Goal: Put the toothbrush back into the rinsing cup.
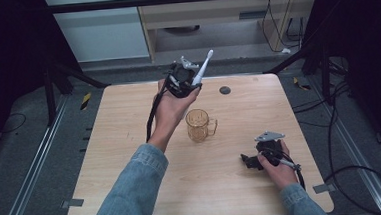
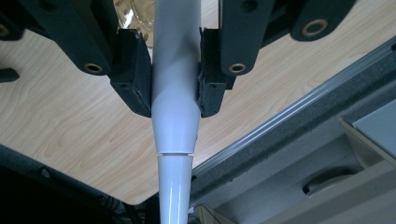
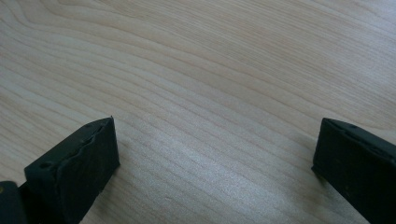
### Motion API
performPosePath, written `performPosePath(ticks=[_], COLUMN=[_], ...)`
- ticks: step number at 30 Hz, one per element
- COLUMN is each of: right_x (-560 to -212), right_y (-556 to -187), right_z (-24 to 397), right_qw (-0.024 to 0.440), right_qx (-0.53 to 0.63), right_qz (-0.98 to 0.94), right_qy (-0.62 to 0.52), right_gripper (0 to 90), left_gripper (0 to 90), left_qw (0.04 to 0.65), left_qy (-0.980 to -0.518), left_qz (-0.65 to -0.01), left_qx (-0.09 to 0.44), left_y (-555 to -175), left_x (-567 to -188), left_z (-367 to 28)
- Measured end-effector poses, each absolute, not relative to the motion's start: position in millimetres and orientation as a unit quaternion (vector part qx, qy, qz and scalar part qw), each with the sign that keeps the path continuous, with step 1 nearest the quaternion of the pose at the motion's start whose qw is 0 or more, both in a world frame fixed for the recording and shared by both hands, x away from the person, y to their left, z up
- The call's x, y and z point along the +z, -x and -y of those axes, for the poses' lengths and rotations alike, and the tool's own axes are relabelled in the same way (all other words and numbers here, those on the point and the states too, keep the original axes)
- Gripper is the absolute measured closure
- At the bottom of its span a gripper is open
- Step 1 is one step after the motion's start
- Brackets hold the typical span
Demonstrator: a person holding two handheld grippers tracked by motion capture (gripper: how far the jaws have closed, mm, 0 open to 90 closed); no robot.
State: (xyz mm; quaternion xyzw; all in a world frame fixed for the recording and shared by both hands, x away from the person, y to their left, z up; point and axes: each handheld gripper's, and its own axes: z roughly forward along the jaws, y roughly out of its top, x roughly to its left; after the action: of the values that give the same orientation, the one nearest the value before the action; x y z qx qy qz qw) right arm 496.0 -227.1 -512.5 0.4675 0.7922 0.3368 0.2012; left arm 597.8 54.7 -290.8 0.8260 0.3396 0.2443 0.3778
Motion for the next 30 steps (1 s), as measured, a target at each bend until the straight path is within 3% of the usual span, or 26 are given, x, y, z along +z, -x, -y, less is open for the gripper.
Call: performPosePath(ticks=[30], right_x=[-513], right_y=[-496], right_z=[228], right_qw=[0.202], right_qx=[0.336], right_qz=[-0.795], right_qy=[-0.464], right_gripper=[0.3], left_gripper=[66.8], left_qw=[0.427], left_qy=[-0.803], left_qz=[-0.346], left_qx=[0.231], left_y=[-612], left_x=[-315], left_z=[-39])
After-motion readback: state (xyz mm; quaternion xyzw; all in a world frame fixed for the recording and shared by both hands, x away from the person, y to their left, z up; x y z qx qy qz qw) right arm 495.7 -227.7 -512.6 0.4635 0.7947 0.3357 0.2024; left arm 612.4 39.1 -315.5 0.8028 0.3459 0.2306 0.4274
